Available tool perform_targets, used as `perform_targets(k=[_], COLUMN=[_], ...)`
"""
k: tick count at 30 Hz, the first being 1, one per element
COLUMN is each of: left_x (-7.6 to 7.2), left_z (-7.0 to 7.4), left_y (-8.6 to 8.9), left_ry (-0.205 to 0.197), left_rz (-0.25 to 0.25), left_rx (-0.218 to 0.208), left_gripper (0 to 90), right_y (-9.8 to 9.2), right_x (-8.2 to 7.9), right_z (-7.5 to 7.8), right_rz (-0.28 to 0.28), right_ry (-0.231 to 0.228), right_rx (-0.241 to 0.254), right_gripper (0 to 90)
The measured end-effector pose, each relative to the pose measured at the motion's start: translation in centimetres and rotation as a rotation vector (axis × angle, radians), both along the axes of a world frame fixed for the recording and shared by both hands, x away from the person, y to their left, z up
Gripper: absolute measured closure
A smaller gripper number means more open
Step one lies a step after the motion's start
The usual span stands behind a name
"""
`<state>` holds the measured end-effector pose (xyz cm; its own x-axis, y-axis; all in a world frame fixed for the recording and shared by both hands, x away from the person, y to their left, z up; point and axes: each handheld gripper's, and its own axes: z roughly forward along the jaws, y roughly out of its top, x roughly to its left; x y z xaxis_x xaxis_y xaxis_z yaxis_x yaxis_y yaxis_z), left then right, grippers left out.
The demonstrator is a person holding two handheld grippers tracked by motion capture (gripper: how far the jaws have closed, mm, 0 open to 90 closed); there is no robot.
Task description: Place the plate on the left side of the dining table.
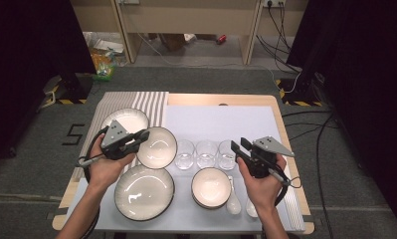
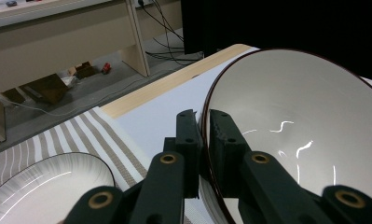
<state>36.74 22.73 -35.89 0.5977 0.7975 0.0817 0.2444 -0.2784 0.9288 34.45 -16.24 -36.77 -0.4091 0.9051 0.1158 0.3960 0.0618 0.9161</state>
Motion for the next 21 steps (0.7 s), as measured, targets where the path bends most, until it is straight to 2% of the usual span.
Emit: perform_targets(k=[1, 6, 10, 21], left_x=[0.1, 0.5, 1.0, 3.1], left_z=[0.0, 0.1, 0.1, 0.0], left_y=[0.2, 0.9, 1.5, 3.8], left_ry=[-0.005, -0.001, -0.003, 0.012], left_rz=[0.002, 0.028, 0.049, 0.132], left_rx=[0.008, -0.007, 0.005, -0.023], left_gripper=[82.1, 82.1, 82.2, 82.2], right_y=[0.0, 0.0, 0.0, 0.0], right_x=[0.0, 0.0, 0.0, 0.0], right_z=[0.0, 0.0, 0.0, 0.0], right_rz=[0.0, -0.001, -0.001, -0.003], right_ry=[0.0, -0.002, 0.0, 0.002], right_rx=[0.001, 0.001, -0.002, 0.0], right_gripper=[61.7, 61.7, 61.7, 61.7])
